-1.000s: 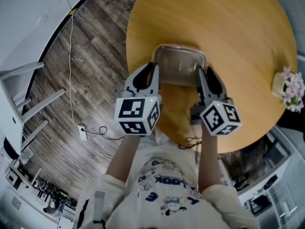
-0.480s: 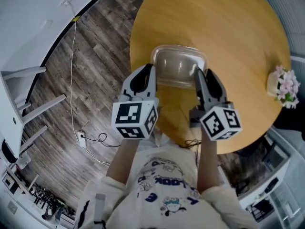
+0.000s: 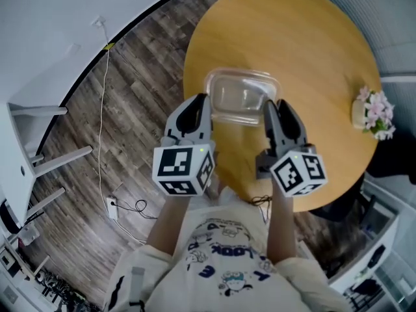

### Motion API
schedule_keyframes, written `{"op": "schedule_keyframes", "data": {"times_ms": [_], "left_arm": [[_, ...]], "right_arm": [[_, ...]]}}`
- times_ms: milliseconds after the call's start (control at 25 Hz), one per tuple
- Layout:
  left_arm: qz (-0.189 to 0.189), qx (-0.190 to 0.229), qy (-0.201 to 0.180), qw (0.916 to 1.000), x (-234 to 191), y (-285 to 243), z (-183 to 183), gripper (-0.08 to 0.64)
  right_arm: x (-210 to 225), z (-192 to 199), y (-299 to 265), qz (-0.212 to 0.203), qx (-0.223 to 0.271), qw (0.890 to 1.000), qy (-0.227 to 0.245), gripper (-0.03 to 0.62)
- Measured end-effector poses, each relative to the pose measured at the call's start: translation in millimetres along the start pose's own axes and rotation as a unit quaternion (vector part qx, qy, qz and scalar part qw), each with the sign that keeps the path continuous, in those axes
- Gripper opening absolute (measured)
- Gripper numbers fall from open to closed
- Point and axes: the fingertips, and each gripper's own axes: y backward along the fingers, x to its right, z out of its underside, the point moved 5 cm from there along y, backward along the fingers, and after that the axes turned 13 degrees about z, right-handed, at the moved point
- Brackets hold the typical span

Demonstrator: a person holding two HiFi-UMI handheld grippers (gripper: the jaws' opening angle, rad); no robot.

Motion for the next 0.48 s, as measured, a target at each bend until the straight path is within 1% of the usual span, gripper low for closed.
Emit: {"op": "schedule_keyframes", "data": {"times_ms": [280,480], "left_arm": [[0.009,0.037,-0.018,0.9991,12.3,29.5,-25.8,0.023],[0.012,0.057,-0.030,0.9979,20.3,49.5,-39.7,0.023]], "right_arm": [[-22.3,-24.4,25.2,-0.009,0.041,0.999,0.011,0.130],[-36.2,-33.4,45.3,-0.011,0.059,0.998,0.014,0.130]]}}
